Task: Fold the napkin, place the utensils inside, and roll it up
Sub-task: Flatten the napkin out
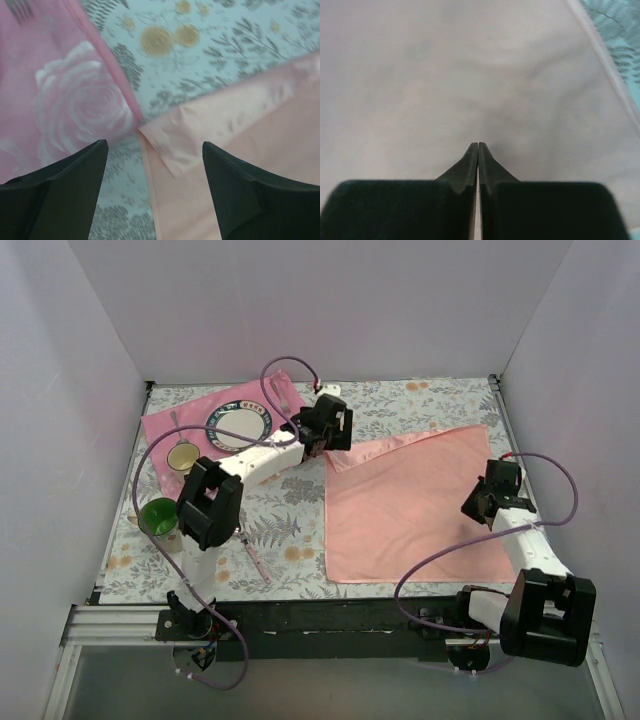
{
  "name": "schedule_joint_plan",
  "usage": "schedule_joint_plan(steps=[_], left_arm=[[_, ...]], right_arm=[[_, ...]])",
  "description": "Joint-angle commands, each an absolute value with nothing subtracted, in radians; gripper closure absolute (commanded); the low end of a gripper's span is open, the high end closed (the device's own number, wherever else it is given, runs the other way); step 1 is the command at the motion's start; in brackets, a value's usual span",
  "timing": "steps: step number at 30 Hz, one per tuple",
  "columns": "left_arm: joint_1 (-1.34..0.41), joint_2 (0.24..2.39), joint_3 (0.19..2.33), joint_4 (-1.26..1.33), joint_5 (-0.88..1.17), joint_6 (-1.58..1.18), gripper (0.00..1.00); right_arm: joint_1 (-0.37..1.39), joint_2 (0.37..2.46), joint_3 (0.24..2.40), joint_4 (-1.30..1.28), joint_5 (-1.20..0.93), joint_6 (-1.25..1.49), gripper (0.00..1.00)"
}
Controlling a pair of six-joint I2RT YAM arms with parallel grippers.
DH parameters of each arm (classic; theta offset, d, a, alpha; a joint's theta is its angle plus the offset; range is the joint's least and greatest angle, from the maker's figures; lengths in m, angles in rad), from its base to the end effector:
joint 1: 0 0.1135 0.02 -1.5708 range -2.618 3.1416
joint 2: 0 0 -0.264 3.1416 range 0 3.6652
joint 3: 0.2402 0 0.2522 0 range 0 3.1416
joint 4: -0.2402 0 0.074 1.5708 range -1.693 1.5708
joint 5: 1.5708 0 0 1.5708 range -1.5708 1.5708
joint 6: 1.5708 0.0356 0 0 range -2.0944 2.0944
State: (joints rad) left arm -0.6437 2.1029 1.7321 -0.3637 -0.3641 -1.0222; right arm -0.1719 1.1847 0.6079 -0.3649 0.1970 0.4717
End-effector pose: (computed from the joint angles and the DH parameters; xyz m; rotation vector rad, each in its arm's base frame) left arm 0.3944 -0.2801 0.2363 -0.6129 2.2072 -0.4679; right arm 0.2182 -0.0450 0.1867 0.8632 2.3361 -0.1223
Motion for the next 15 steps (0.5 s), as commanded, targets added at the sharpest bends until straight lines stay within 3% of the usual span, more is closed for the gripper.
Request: schedule_joint_plan(steps=[1, 2, 3, 6, 7, 9, 14, 15], left_arm=[[-0.747, 1.780, 1.498, -0.361, -0.179, -1.107, 0.25], [-0.753, 1.735, 1.430, -0.321, -0.116, -1.132, 0.28], [-0.759, 1.698, 1.320, -0.293, -0.074, -1.150, 0.28], [-0.801, 1.577, 1.122, -0.210, -0.026, -1.207, 0.32], [-0.814, 1.553, 1.088, -0.195, -0.023, -1.218, 0.32], [-0.842, 1.514, 1.023, -0.154, -0.005, -1.241, 0.33], [-0.887, 1.494, 0.887, -0.091, 0.035, -1.296, 0.35], [-0.890, 1.487, 0.870, -0.074, 0.050, -1.310, 0.35]], right_arm=[[-0.092, 1.085, 0.630, -0.218, -0.042, 0.296, 0.74], [-0.077, 1.094, 0.635, -0.200, -0.171, 0.302, 0.68], [-0.062, 1.130, 0.638, -0.172, -0.214, 0.314, 0.55], [-0.003, 1.268, 0.707, -0.091, -0.310, 0.374, 0.33], [0.030, 1.307, 0.727, -0.074, -0.330, 0.396, 0.29], [0.066, 1.409, 0.785, -0.009, -0.373, 0.489, 0.26], [0.141, 1.593, 0.909, 0.162, -0.334, 0.658, 0.28], [0.144, 1.656, 0.943, 0.214, -0.339, 0.720, 0.35]])
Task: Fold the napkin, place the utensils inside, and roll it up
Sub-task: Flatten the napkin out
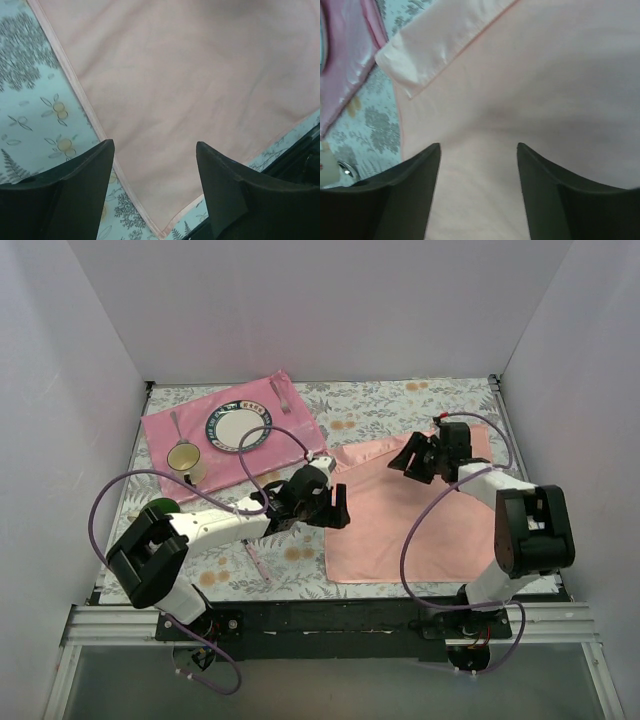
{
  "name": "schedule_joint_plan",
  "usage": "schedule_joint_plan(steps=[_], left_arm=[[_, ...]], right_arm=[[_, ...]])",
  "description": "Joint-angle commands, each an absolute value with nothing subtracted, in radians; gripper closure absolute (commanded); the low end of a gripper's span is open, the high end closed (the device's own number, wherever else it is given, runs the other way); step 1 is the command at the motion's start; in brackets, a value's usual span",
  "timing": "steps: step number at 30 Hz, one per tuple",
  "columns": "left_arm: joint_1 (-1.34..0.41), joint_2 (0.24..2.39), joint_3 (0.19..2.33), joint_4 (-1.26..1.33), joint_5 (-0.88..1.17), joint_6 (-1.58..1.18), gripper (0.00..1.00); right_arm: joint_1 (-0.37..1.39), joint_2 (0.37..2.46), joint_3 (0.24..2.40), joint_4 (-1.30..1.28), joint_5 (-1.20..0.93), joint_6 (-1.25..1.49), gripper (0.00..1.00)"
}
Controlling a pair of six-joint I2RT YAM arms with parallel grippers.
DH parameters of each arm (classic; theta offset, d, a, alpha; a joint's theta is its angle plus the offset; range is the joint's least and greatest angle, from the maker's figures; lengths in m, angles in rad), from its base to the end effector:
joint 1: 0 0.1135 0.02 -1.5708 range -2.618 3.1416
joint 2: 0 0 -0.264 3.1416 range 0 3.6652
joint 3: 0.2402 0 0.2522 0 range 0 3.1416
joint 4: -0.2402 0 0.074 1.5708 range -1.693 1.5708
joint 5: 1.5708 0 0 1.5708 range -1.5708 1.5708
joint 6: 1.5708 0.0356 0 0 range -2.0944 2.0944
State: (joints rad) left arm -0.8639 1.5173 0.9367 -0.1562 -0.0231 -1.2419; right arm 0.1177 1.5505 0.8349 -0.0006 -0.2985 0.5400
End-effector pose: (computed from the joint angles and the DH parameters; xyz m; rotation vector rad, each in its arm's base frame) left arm 0.2116 -0.2464 0.2193 -0.4904 2.4948 -0.9640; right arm 0.3169 0.0480 0.1911 0.3335 2.3194 0.6765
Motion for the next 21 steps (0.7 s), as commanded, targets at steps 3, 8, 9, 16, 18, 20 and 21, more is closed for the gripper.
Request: schedule_joint_plan(steps=[3, 8, 9, 16, 18, 20, 21], left_arm=[[-0.894, 1.485, 0.819, -0.019, 0.075, -1.327, 0.35], [-0.896, 1.500, 0.807, -0.011, 0.077, -1.319, 0.35], [-0.896, 1.502, 0.807, -0.011, 0.077, -1.316, 0.35], [-0.896, 1.554, 0.813, -0.011, 0.104, -1.316, 0.35], [-0.897, 1.568, 0.811, -0.005, 0.103, -1.321, 0.35], [-0.899, 1.577, 0.810, -0.006, 0.103, -1.321, 0.35], [-0.899, 1.583, 0.810, -0.006, 0.101, -1.321, 0.35]], right_arm=[[0.149, 1.793, 1.026, 0.265, -0.394, 0.817, 0.49], [0.166, 1.911, 1.101, 0.298, -0.417, 0.888, 0.51], [0.169, 1.930, 1.104, 0.301, -0.417, 0.899, 0.53], [0.178, 1.953, 1.066, 0.351, -0.397, 0.939, 0.54], [0.176, 1.977, 1.077, 0.362, -0.405, 0.937, 0.54], [0.176, 1.991, 1.078, 0.365, -0.402, 0.945, 0.54], [0.176, 2.000, 1.075, 0.371, -0.402, 0.949, 0.54]])
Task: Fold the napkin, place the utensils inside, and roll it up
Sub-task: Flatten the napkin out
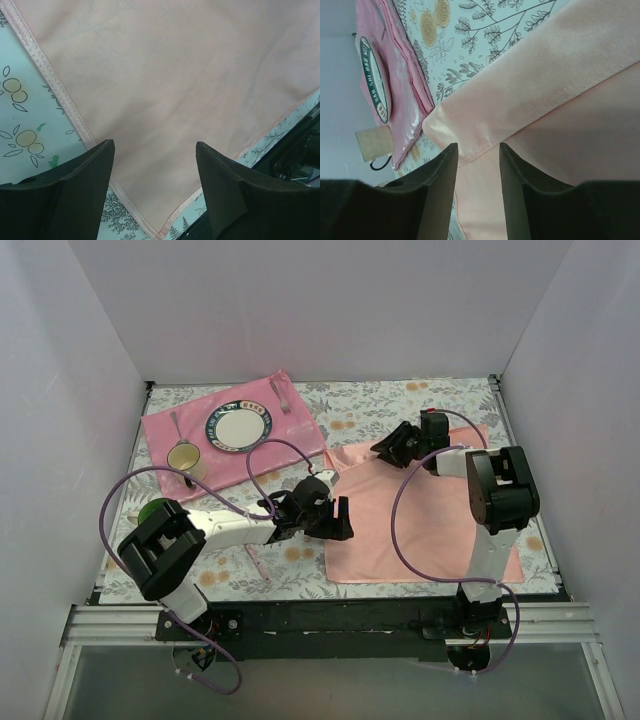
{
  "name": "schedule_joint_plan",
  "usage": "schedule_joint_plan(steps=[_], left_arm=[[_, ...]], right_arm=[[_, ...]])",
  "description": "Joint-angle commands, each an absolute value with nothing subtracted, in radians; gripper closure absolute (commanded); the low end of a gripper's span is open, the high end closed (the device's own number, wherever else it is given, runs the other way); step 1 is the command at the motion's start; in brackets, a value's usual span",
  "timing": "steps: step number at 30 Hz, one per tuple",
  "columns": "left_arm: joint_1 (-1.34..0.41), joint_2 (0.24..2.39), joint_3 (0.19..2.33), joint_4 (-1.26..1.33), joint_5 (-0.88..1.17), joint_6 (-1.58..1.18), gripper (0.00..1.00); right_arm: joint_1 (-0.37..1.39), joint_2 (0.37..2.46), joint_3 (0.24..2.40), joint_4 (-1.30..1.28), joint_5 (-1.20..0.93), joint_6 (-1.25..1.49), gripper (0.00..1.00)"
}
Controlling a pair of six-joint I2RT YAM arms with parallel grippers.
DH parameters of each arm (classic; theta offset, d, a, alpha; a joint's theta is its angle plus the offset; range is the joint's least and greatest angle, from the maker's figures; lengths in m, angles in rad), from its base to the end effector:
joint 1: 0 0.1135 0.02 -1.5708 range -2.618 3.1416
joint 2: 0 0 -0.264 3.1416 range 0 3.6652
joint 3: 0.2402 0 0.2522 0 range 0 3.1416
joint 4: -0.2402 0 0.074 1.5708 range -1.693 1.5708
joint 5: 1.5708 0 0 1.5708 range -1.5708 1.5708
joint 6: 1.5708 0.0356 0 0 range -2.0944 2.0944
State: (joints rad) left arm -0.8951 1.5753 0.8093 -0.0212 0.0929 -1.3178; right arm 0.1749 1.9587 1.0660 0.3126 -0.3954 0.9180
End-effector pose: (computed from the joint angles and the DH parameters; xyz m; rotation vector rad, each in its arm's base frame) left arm 0.1954 -0.2491 0.1734 -0.5116 2.6299 -1.0453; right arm 0.4010 0.0848 0.1462 0.5980 2.2144 1.0305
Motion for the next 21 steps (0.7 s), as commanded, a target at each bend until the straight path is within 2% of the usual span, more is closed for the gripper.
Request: schedule_joint_plan(steps=[1, 15, 18, 21], left_arm=[[-0.899, 1.585, 0.810, -0.005, 0.101, -1.321, 0.35], [-0.913, 1.617, 0.808, -0.011, 0.095, -1.338, 0.35], [-0.919, 1.632, 0.811, -0.011, 0.094, -1.342, 0.35], [-0.920, 1.632, 0.836, -0.040, 0.092, -1.335, 0.35]], right_arm=[[0.176, 2.003, 1.074, 0.377, -0.402, 0.954, 0.54], [0.186, 2.120, 1.098, 0.537, -0.387, 1.041, 0.53], [0.193, 2.169, 1.173, 0.620, -0.365, 1.117, 0.52], [0.199, 2.267, 1.463, 0.569, -0.416, 1.164, 0.52]])
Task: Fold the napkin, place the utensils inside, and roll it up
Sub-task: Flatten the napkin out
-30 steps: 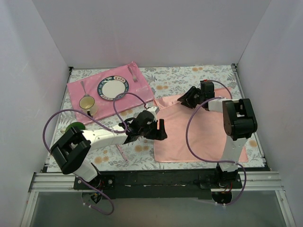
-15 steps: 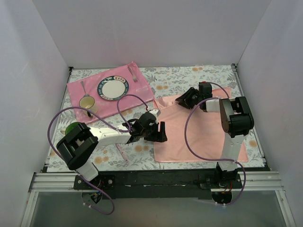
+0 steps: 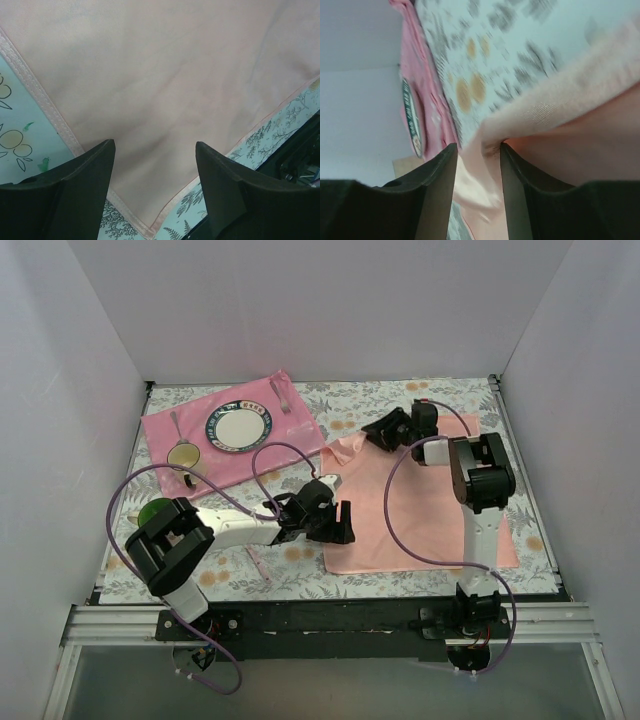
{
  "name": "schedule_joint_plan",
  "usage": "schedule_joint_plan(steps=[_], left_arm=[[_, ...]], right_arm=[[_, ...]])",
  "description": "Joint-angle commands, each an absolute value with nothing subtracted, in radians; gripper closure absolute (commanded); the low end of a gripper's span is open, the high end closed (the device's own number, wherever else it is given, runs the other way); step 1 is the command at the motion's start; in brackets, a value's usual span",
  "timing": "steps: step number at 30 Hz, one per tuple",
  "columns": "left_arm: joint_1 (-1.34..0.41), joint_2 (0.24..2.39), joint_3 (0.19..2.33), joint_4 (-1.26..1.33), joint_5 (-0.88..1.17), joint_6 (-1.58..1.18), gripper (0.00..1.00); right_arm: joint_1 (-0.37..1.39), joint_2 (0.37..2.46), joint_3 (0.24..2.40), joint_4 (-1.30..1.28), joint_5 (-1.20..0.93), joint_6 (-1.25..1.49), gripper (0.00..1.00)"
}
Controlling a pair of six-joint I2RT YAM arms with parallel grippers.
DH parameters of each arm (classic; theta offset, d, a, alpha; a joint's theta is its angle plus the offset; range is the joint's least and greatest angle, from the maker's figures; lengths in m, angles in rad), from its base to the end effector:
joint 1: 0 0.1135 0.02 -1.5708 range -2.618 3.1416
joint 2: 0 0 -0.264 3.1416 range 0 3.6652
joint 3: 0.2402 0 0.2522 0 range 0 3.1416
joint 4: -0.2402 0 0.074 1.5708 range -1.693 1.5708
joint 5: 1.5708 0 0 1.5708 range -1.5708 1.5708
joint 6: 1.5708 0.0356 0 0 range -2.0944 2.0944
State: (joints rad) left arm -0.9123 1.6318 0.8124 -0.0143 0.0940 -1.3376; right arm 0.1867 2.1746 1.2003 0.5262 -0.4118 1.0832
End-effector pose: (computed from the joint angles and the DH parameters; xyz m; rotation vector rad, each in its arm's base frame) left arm 0.1936 -0.2557 0.1579 -0.5276 2.6787 -1.0065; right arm 0.4427 0.0981 0.1157 0.6872 2.0900 1.1804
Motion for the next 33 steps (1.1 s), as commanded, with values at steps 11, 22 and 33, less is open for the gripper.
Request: schedule_joint_plan(steps=[11, 22, 33], left_arm=[[-0.919, 1.500, 1.055, -0.178, 0.040, -1.312, 0.29], [-0.914, 1.606, 1.216, -0.201, 0.025, -1.287, 0.28], [-0.914, 1.670, 1.174, -0.129, 0.066, -1.342, 0.30]], right_arm=[[0.153, 2.194, 1.886, 0.126, -0.558, 0.899, 0.45], [0.130, 1.803, 1.357, -0.170, -0.373, 0.477, 0.40], [0.124, 1.551, 0.928, -0.278, -0.062, 0.403, 0.46]])
